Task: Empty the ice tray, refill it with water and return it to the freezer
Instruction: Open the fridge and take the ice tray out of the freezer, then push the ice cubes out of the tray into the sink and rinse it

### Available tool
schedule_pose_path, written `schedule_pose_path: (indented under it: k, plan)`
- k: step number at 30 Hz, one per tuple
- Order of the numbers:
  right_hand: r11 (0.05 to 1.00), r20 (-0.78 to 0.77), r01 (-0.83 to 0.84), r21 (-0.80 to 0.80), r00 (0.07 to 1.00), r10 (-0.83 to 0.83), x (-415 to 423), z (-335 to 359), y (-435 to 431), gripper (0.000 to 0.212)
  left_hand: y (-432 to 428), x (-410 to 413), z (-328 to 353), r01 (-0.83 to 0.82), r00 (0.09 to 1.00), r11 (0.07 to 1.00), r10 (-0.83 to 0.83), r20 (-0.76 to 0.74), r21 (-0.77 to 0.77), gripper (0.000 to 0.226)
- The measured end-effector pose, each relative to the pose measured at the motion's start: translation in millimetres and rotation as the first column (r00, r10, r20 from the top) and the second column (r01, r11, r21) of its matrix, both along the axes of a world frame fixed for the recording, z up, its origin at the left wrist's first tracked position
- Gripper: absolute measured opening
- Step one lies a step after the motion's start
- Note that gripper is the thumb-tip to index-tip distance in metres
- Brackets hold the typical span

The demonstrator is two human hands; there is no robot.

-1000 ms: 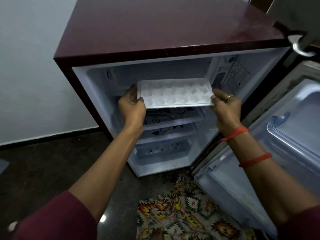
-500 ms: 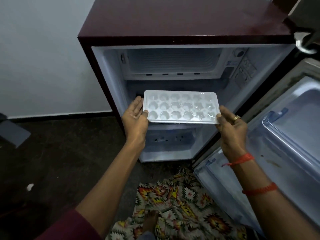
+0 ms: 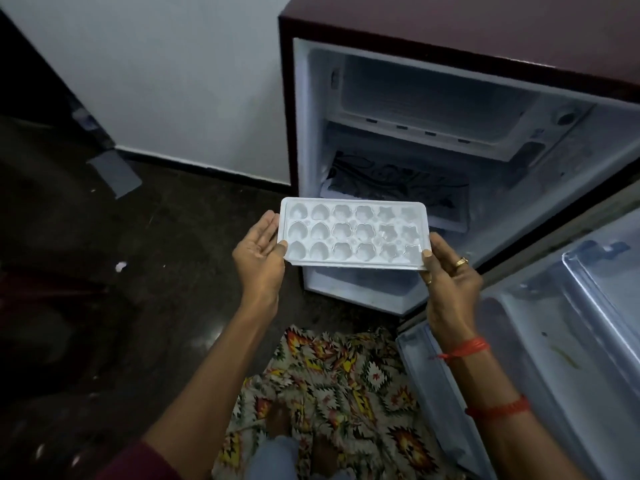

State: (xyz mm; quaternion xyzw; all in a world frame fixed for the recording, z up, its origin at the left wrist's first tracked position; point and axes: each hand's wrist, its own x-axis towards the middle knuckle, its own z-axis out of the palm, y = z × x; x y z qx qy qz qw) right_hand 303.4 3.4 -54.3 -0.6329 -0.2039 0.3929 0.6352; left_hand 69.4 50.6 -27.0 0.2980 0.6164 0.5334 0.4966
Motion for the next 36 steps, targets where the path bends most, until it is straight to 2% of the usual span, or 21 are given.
schedule_pose_path:
  k: [8, 16, 29, 36]
  plan:
    - [0.973, -0.035, -0.231, 0.010, 0.972, 0.231, -69.8, 0.2, -12.9, 0.028, -62.1, -71.1, 5.5, -0.238, 0.971, 0.971, 0.238, -0.009, -0.029, 0.055]
    - [0.890, -0.021, -0.455, -0.002, 0.890, 0.455, -149.0, -6.8, -32.3, 0.036, -135.1, -144.1, 3.3, -0.483, 0.876, 0.875, 0.482, -0.011, -0.037, 0.055]
    - [0.667, -0.050, -0.744, -0.024, 0.668, 0.743, -274.5, -1.0, -119.9, 0.035, -301.5, -228.5, -0.6, -0.788, 0.612, 0.613, 0.790, 0.033, -0.061, 0.054]
    - [0.458, -0.039, -0.888, -0.026, 0.459, 0.888, -327.9, 11.8, -186.8, 0.035, -409.3, -247.7, 6.9, -0.902, 0.424, 0.427, 0.904, 0.048, -0.060, 0.054]
